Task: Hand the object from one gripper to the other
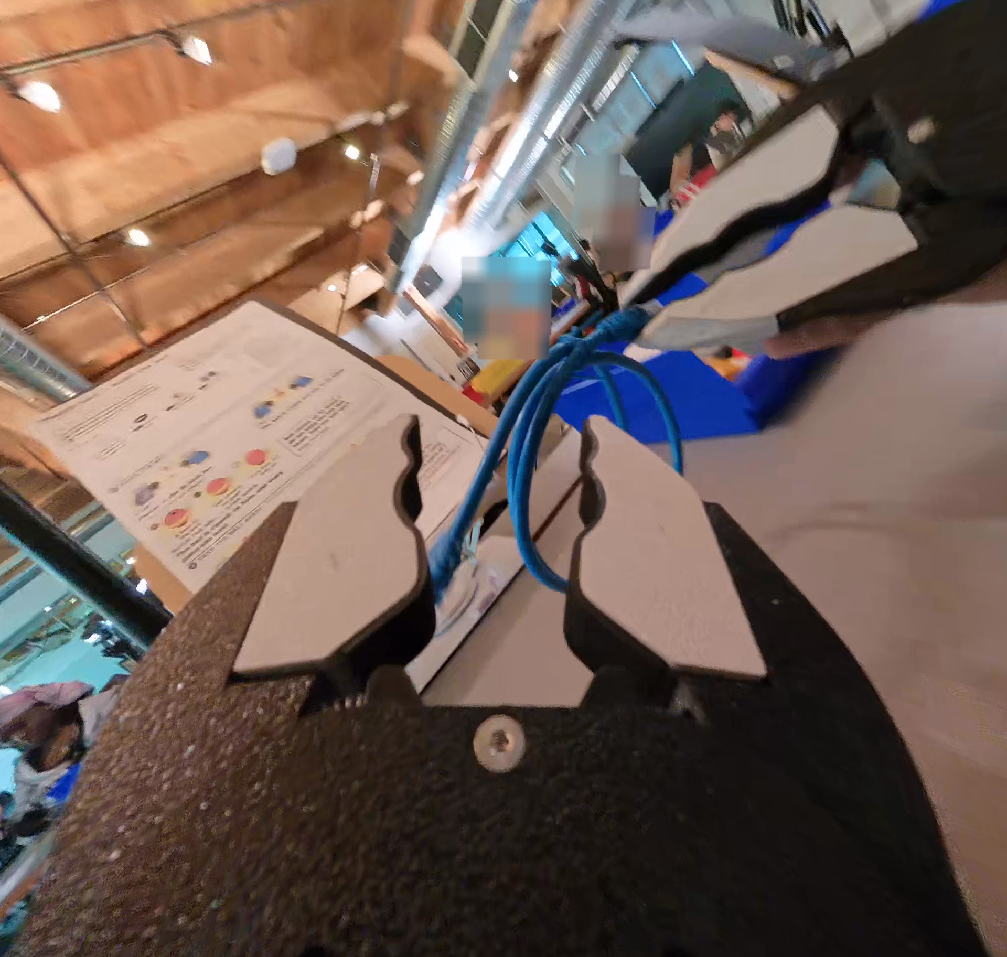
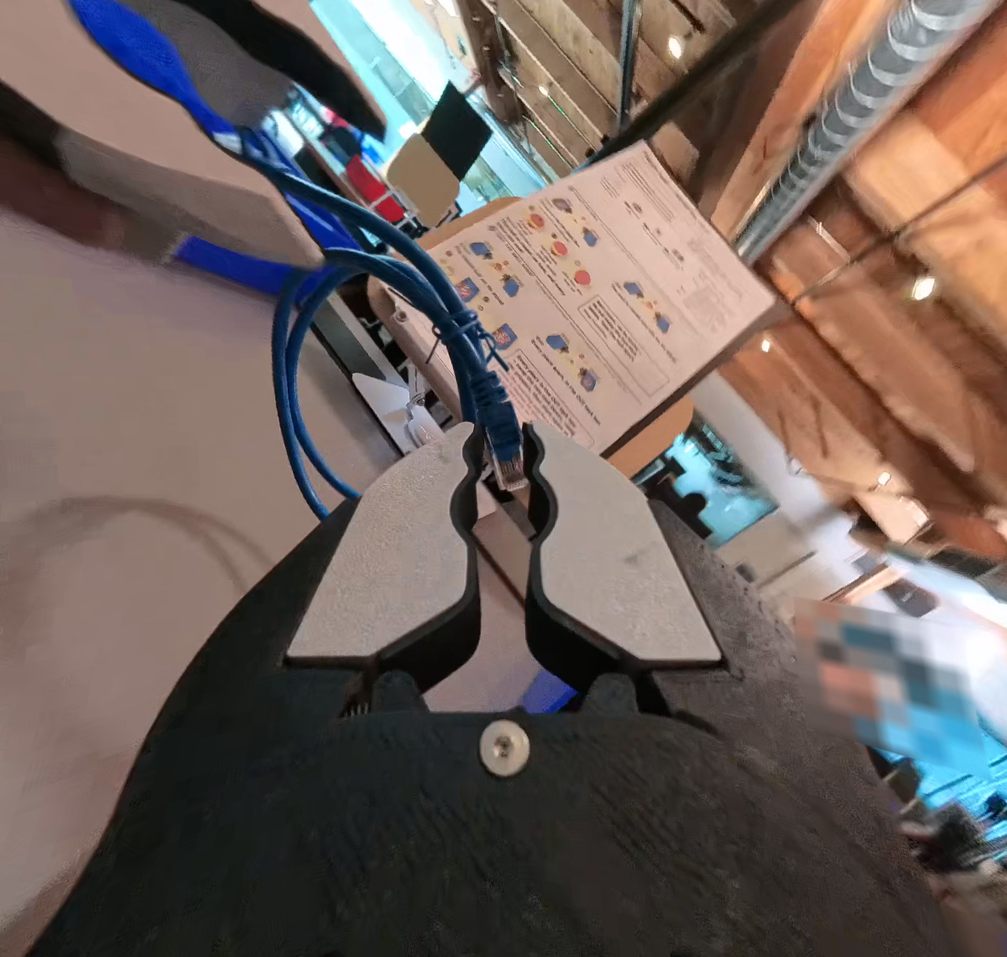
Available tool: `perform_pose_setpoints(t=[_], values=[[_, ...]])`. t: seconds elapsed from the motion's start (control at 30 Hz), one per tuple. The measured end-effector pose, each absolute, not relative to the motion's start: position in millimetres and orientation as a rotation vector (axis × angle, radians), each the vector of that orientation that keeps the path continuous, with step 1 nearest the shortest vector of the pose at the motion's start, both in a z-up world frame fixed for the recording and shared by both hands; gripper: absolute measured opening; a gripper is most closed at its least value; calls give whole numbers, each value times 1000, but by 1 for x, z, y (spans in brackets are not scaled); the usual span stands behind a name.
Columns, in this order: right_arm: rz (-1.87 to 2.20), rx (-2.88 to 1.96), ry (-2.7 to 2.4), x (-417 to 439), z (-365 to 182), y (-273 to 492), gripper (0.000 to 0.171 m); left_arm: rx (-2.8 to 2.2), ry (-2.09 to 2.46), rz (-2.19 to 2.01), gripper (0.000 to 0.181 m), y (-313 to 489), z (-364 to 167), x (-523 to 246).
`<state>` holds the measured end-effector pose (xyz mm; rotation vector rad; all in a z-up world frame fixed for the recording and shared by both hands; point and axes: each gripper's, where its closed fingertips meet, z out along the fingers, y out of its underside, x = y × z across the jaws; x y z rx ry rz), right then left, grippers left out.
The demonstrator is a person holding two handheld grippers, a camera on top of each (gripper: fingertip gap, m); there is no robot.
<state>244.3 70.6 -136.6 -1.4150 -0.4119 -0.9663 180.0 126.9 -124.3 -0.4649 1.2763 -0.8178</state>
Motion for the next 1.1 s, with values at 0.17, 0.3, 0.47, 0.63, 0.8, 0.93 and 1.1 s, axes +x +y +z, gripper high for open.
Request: perform_pose_setpoints(t=[0.17, 0.3, 0.47, 0.63, 0.8, 0.93, 1.1], values=[[-651, -1370, -99, 269, -123, 56, 13, -564, 1168, -1161, 68, 131, -108, 170], [-305, -1246, 73, 274, -111, 46, 12, -782, 1219, -1331, 72, 137, -134, 188], [-54, -1149, 70, 264, -101, 43, 12, -1196, 1340, -1738, 86, 121, -183, 212], [136, -1100, 73, 250, -98, 46, 12, -1196, 1329, -2143, 62, 102, -178, 203], [135, -1091, 115, 258, -99, 43, 12, -1122, 1445, -2184, 24, 93, -176, 192], [142, -1112, 129, 262, -103, 45, 12, -1113, 1495, -2043, 10, 96, -182, 195], [-19, -1200, 155, 275, -114, 48, 31, -1209, 1466, -1870, 8, 115, -186, 201]])
